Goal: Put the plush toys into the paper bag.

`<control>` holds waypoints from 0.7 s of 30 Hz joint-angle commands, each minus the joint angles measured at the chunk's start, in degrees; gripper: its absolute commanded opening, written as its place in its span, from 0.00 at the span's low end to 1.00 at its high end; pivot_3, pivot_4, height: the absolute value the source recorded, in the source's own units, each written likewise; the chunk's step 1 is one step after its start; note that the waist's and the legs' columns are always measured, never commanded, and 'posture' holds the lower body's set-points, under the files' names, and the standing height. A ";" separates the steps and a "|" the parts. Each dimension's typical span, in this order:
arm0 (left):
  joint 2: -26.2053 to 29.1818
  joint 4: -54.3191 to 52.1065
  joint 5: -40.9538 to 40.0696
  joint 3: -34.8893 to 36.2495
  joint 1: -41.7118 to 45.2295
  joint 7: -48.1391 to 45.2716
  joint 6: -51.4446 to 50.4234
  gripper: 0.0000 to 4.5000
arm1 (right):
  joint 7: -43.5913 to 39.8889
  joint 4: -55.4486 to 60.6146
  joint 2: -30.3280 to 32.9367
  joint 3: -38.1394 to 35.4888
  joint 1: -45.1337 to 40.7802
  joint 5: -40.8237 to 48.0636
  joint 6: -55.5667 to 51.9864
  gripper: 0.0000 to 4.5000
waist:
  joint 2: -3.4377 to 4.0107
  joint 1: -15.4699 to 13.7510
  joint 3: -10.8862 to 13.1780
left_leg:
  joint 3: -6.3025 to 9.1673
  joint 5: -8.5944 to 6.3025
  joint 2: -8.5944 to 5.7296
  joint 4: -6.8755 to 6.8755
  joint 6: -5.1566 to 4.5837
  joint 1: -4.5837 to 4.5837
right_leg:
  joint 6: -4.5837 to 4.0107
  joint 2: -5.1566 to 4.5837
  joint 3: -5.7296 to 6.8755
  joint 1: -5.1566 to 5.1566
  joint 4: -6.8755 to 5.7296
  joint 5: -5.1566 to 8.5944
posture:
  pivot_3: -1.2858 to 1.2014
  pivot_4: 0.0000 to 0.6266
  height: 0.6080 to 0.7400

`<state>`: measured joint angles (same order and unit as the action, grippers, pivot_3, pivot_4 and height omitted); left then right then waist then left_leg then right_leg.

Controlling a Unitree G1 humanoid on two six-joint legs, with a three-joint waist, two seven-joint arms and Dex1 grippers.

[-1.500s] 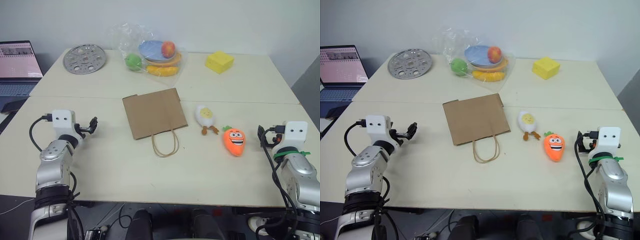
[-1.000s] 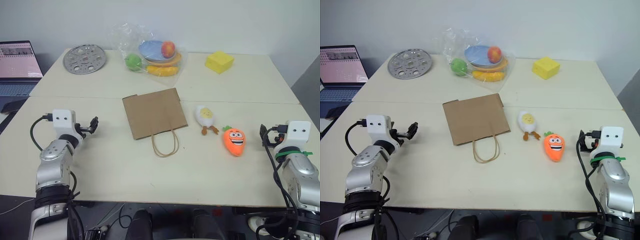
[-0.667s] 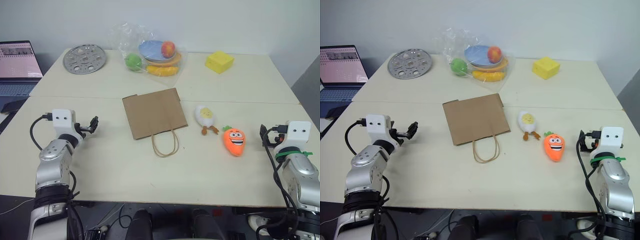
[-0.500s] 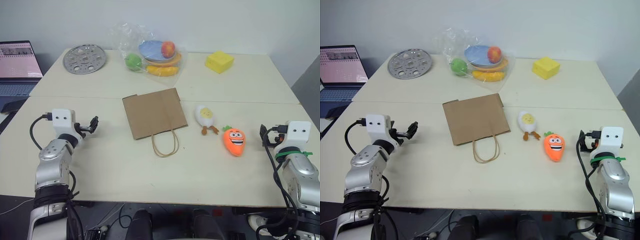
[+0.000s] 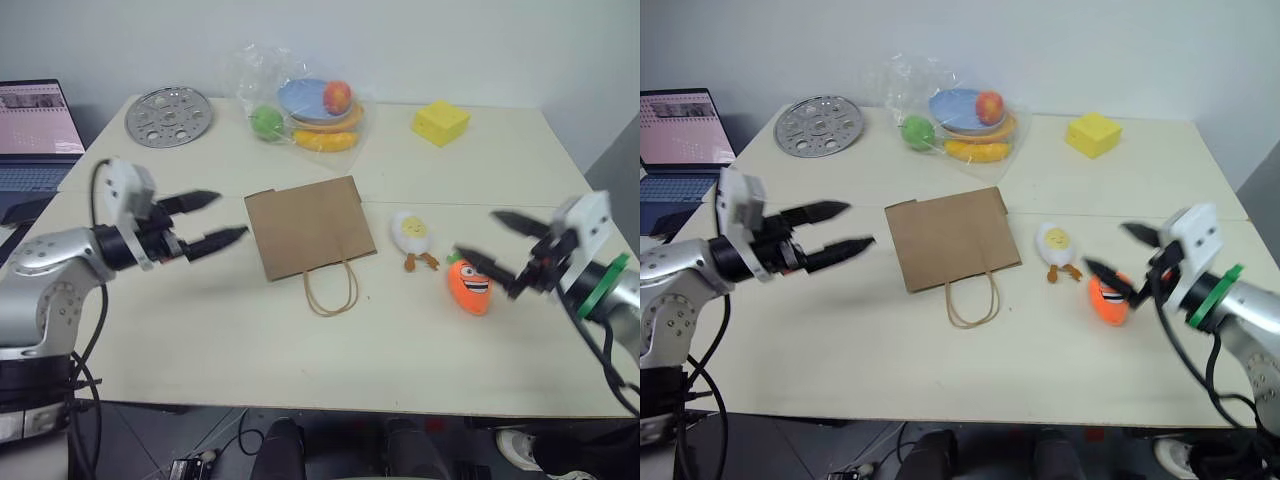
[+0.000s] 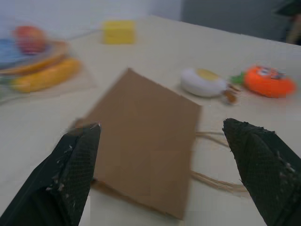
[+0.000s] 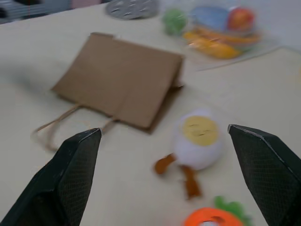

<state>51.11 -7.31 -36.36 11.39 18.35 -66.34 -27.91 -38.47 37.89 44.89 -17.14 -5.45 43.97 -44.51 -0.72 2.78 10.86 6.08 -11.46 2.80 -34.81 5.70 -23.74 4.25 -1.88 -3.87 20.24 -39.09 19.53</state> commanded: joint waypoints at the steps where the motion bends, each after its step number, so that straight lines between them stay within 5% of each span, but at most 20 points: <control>1: 1.70 -4.22 7.57 -4.87 -4.79 -6.79 12.23 0.99 | 0.68 2.81 0.48 1.30 -2.54 1.34 0.09 1.00 | 0.02 0.37 0.01 | -0.05 0.00 0.00 0.00 0.00 -0.02 | 0.00 -0.01 -0.05 0.01 0.05 0.00 | 0.52 0.24 1.00; 13: -10.24 7.39 22.74 -15.94 -1.71 -4.54 37.57 0.99 | 3.78 7.31 -1.16 8.32 3.86 -8.36 5.79 1.00 | -0.03 -1.28 0.02 | -0.03 0.00 -0.04 -0.06 -0.01 -0.10 | 0.01 -0.02 -0.04 0.03 0.11 -0.01 | 0.52 0.24 1.00; 21: -17.09 21.63 31.70 -22.00 6.02 -1.02 52.41 0.99 | 8.43 8.83 -3.87 8.42 4.01 -7.22 4.08 1.00 | -0.03 -0.99 0.01 | -0.03 0.02 -0.04 -0.09 -0.02 -0.05 | 0.01 0.00 -0.05 0.01 0.04 -0.02 | 0.52 0.24 1.00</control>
<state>34.82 13.19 -5.71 -9.75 23.29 -68.33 21.46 -30.90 44.48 41.45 -8.11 -1.21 36.97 -40.75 -0.75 1.79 10.87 6.06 -11.45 2.76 -34.92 5.68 -23.79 4.26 -1.88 -3.91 20.23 -39.05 19.51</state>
